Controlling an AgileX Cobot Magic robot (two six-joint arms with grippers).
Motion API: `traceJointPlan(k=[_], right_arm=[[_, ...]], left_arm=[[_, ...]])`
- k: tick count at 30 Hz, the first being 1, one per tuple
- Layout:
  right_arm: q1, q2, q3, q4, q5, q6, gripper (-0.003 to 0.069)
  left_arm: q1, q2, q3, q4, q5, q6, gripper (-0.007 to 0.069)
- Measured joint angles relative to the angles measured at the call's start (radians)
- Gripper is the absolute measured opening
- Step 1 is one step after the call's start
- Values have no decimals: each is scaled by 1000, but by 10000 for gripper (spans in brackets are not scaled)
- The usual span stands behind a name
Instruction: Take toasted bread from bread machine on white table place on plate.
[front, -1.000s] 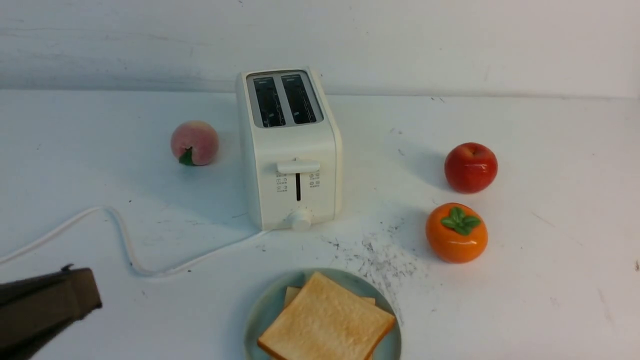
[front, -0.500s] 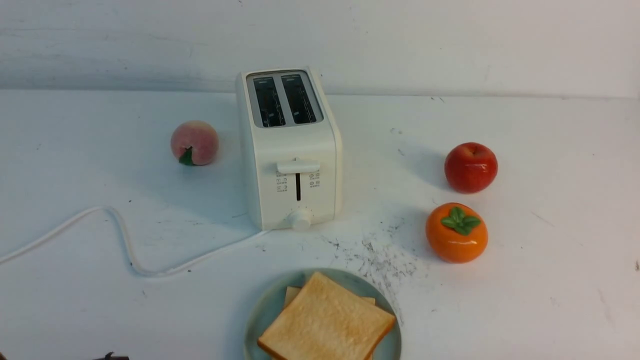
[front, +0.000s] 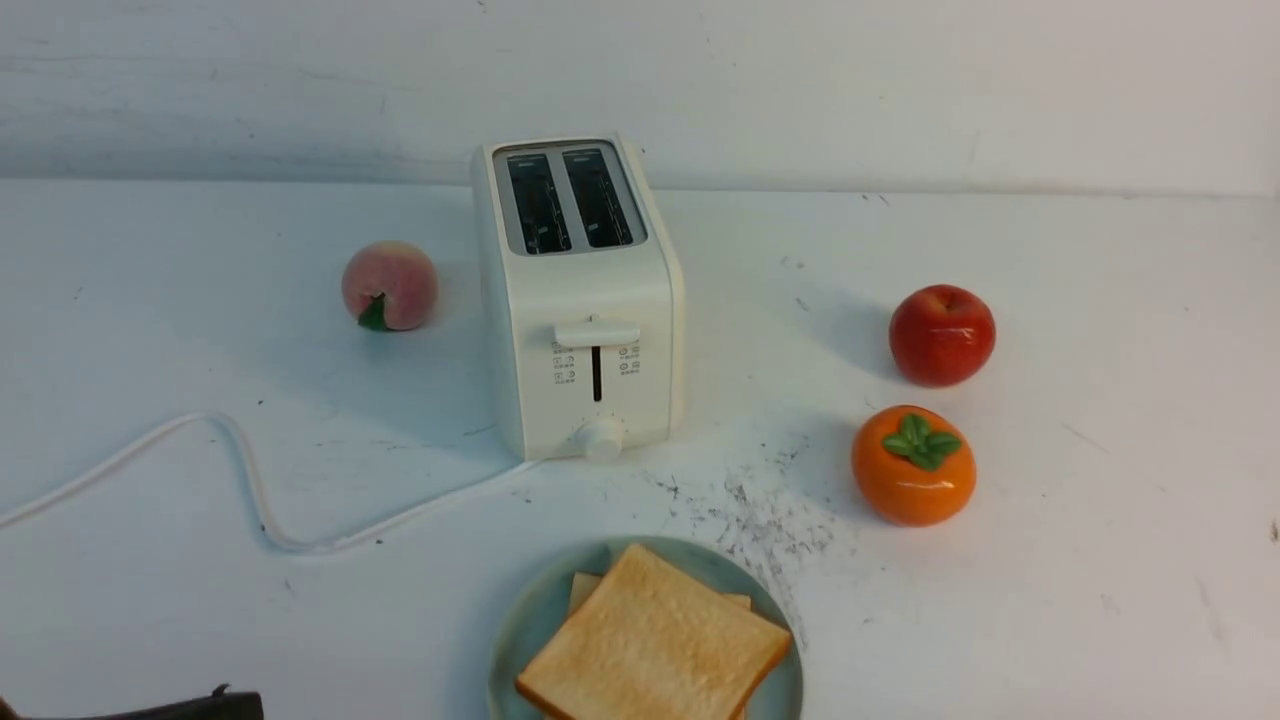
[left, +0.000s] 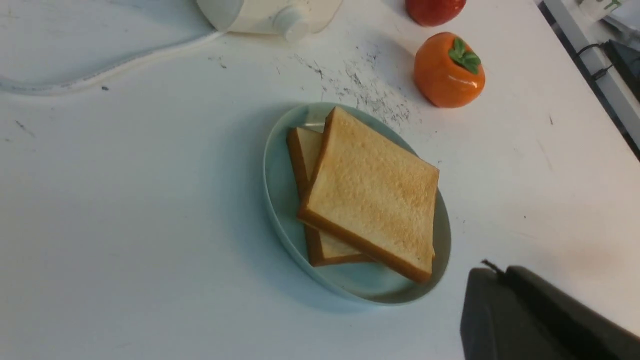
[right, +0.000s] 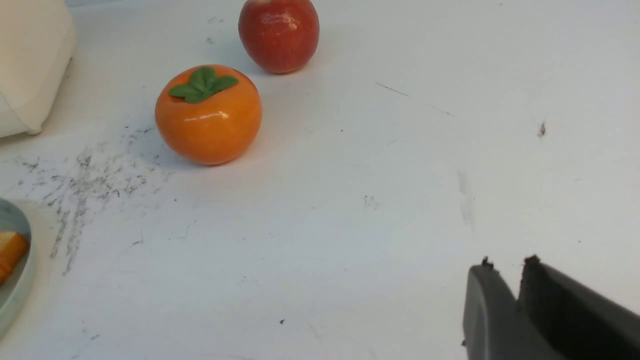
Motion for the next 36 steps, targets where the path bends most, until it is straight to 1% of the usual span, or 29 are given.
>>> traceJointPlan(k=[5, 6, 7, 8, 10, 15, 18, 19, 20, 22, 25, 30, 32, 36], right_arm=[[0, 0, 0, 0, 0, 0, 108], [0, 0, 0, 0, 0, 0, 110], [0, 0, 0, 0, 0, 0, 111], [0, 0, 0, 0, 0, 0, 113], [0, 0, 0, 0, 0, 0, 114], [0, 0, 0, 0, 0, 0, 118], [0, 0, 0, 0, 0, 0, 120], [0, 0, 0, 0, 0, 0, 120], [0, 0, 0, 0, 0, 0, 120], [0, 0, 0, 0, 0, 0, 120], [-1, 0, 0, 0, 0, 0, 123], [-1, 0, 0, 0, 0, 0, 127], [-1, 0, 0, 0, 0, 0, 128], [-1, 0, 0, 0, 0, 0, 134]], left_arm=[[92, 0, 76, 16, -135, 0, 0], [139, 0, 114, 18, -192, 0, 0], [152, 0, 125, 18, -198, 0, 0], [201, -7, 170, 20, -244, 0, 1], [255, -39, 226, 21, -263, 0, 1], [396, -210, 374, 30, -285, 0, 4], [494, -330, 400, 72, -232, 0, 8], [494, -336, 400, 75, -227, 0, 8], [534, -373, 403, 99, -187, 1, 11], [558, -403, 404, 120, -146, 2, 15], [563, -425, 405, 139, -96, 3, 17], [563, -428, 405, 145, -78, 4, 17], [558, -428, 406, 148, -73, 6, 20], [496, -428, 406, 156, -68, 8, 21]])
